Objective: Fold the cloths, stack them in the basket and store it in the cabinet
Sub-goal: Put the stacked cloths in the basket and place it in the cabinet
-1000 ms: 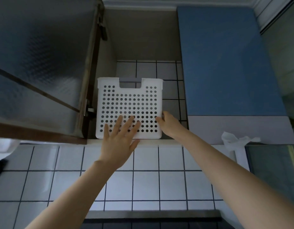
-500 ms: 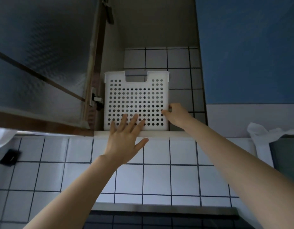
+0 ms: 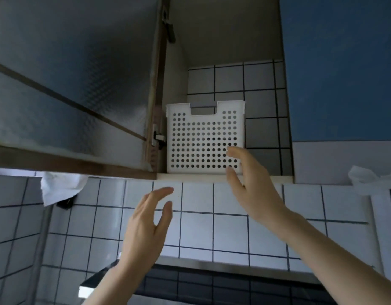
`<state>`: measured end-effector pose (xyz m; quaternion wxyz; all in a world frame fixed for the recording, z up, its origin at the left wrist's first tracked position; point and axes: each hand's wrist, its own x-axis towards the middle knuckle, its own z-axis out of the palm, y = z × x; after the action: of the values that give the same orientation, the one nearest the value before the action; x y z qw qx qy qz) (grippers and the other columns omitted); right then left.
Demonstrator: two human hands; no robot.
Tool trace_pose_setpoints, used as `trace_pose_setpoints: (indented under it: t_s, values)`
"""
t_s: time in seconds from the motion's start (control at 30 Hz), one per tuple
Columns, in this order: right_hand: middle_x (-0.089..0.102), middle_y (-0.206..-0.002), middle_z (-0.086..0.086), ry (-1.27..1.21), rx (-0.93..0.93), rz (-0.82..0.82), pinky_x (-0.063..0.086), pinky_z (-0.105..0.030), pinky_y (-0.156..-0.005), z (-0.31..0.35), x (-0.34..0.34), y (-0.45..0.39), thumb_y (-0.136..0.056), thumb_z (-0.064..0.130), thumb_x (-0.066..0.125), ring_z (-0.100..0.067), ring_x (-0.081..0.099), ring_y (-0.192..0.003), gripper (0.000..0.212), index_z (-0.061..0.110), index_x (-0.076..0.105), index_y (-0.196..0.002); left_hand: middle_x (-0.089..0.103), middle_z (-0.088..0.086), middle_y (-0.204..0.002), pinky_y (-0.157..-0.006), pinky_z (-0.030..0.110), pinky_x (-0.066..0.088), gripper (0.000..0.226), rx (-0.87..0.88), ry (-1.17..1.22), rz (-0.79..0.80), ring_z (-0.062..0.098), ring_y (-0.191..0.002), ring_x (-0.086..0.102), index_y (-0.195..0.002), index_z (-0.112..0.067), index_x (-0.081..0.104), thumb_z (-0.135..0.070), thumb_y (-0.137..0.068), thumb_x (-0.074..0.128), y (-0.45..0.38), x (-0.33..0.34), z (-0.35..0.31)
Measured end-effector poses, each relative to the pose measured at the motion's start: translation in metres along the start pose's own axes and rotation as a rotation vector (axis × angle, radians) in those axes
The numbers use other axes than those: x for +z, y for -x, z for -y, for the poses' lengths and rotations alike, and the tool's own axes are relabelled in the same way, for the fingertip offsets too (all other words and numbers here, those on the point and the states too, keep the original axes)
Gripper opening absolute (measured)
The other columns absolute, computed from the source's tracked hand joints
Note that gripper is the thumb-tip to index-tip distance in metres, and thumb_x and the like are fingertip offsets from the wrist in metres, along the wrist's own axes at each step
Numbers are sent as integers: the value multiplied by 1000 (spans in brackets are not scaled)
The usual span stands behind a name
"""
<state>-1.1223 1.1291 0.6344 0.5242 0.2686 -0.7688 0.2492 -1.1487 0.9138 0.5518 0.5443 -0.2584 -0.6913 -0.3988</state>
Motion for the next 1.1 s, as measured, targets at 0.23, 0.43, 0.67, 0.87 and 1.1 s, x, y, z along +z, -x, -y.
trace_pose_setpoints:
  t_s: [0.23,0.43,0.67,0.87,1.1]
  values:
    - [47,-136,14,-90,-107,45,27,-13,-107,65,10,30,-97,35,38,5,38,-128,42,23,40,-138,68,-24,-97,-46,16,41,25,-117,19,-244,0,-53,53,-96,-37,62,-14,-93,54,33,-84,18]
    - [53,-128,1,-19,-295,65,33,-5,-95,160,18,18,-99,25,43,-8,50,-115,37,13,45,-134,69,-17,-90,-65,15,45,15,-183,172,-375,7,-83,63,-93,-23,64,-18,-96,51,22,-156,10]
    - [48,-136,-8,119,-546,-3,35,-27,-108,278,34,9,-96,16,49,-18,42,-129,39,6,48,-134,65,-14,-106,-85,28,49,23,-138,284,-140,8,-106,61,-114,-28,54,-15,-97,49,7,-176,-15]
    - [47,-142,-10,498,-745,47,22,-45,-115,305,54,5,-93,20,50,-31,29,-140,31,11,64,-120,58,-2,-109,-68,-8,32,43,-129,171,-148,-17,-87,48,-131,-9,43,4,-91,51,-16,-173,-41]
    - [65,-110,-14,607,-785,-98,33,-45,-108,297,40,2,-87,6,58,-34,53,-117,10,4,68,-89,47,-21,-69,-52,8,36,16,-63,-33,-12,-2,-65,51,-94,-22,53,-7,-88,49,-20,-178,-28]
